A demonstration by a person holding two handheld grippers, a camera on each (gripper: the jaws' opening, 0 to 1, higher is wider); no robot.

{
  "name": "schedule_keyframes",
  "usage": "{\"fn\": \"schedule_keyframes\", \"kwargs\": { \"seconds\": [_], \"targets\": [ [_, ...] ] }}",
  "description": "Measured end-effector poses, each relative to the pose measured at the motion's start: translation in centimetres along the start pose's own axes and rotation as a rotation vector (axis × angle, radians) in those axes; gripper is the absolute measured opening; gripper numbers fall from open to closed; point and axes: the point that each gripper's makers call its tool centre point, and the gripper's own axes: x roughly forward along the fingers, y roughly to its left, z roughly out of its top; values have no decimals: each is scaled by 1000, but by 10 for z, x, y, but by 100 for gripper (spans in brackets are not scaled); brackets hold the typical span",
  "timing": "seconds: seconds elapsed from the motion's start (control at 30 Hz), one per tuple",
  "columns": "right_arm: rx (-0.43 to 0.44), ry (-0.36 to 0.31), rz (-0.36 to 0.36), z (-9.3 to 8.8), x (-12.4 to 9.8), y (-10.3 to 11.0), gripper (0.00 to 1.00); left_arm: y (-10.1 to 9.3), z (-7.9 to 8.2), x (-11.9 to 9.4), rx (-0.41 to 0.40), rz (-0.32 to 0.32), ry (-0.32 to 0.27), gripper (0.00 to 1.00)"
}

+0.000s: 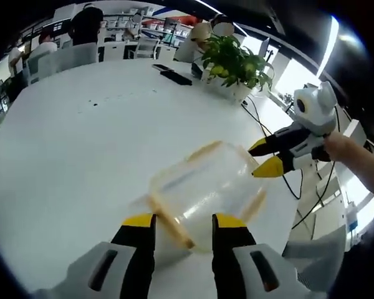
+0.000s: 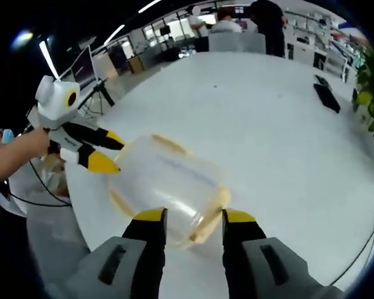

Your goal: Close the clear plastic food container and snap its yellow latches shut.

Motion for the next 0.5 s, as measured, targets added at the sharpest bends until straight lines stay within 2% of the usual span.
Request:
{"fn": "schedule_keyframes", "kwargs": {
  "seconds": [0.1, 0.27, 0.3, 0.33, 0.37, 0.5],
  "targets": [
    [8, 2, -3, 0, 0, 1, 33, -1, -2, 2, -45, -3, 7, 31],
    [26, 13, -6, 0, 2, 2, 31, -2, -2, 4, -60, -2, 11, 31],
    [22, 24, 27, -2, 2, 7, 30, -2, -2, 5, -65, -6, 15, 30],
    [79, 25, 1, -4, 1, 6, 30, -2, -2, 4, -68, -7, 20, 30],
    [55, 21, 8, -3, 2, 4, 30, -2, -1, 5, -71, -10, 27, 30],
    [85, 16, -2, -2, 4, 5, 30, -3, -1, 6, -92, -3, 38, 29]
  ]
}}
